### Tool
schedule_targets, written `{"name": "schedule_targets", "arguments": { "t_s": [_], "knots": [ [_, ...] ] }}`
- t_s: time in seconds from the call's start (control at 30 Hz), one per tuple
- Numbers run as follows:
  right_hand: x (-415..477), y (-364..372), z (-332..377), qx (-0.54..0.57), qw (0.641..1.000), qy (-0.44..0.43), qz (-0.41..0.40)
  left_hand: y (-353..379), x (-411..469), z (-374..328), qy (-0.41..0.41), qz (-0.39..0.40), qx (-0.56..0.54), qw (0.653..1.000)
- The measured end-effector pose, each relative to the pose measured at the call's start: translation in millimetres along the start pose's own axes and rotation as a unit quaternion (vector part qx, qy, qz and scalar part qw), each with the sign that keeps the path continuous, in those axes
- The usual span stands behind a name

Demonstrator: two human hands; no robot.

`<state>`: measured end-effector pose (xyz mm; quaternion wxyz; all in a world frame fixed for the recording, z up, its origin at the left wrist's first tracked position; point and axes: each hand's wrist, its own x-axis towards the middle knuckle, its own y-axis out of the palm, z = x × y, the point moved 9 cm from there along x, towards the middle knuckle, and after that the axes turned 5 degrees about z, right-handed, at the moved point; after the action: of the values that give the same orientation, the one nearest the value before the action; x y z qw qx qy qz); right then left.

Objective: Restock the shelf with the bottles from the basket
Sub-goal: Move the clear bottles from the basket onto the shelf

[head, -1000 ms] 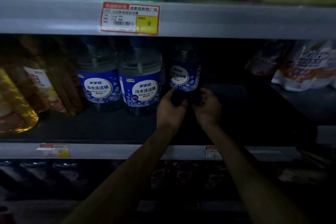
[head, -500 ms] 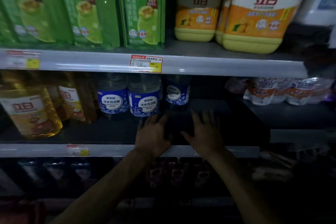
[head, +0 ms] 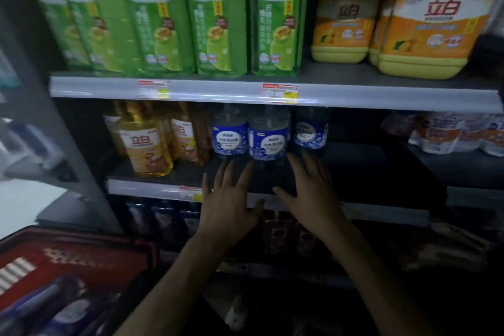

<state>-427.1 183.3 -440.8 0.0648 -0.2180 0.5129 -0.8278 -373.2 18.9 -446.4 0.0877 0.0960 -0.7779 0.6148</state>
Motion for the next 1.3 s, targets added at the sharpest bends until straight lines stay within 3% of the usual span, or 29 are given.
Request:
{"name": "schedule_targets", "arguments": {
  "t_s": [0.2,0.4,0.6,0.77,0.9,1.3],
  "knots": [
    [1.0,27.5,72.0,0.077,0.993,-0.076,0.037,-40.4,-45.1,41.3,-0.066,-0.062,-0.062,0.994],
    [-7.8,48.7,161.5,0.136,0.978,-0.139,0.077,-87.9,-97.6,110.0,-0.089,-0.125,-0.022,0.988],
    [-20.5,92.3,249.8,0.118,0.948,-0.194,0.223,-82.5,-179.3,207.3,-0.177,-0.099,0.009,0.979],
    [-53.6,157.4,321.2,0.002,0.890,-0.285,0.356,-24.8,-243.4,276.6,-0.228,-0.027,0.034,0.973],
    [-78.1,219.1,353.1,-0.045,0.858,-0.312,0.406,25.7,-275.8,329.0,-0.285,0.082,0.072,0.952],
    [-128.5,332.9,336.9,-0.213,0.772,-0.355,0.482,88.2,-245.3,442.9,-0.307,0.261,0.213,0.890]
  ]
}}
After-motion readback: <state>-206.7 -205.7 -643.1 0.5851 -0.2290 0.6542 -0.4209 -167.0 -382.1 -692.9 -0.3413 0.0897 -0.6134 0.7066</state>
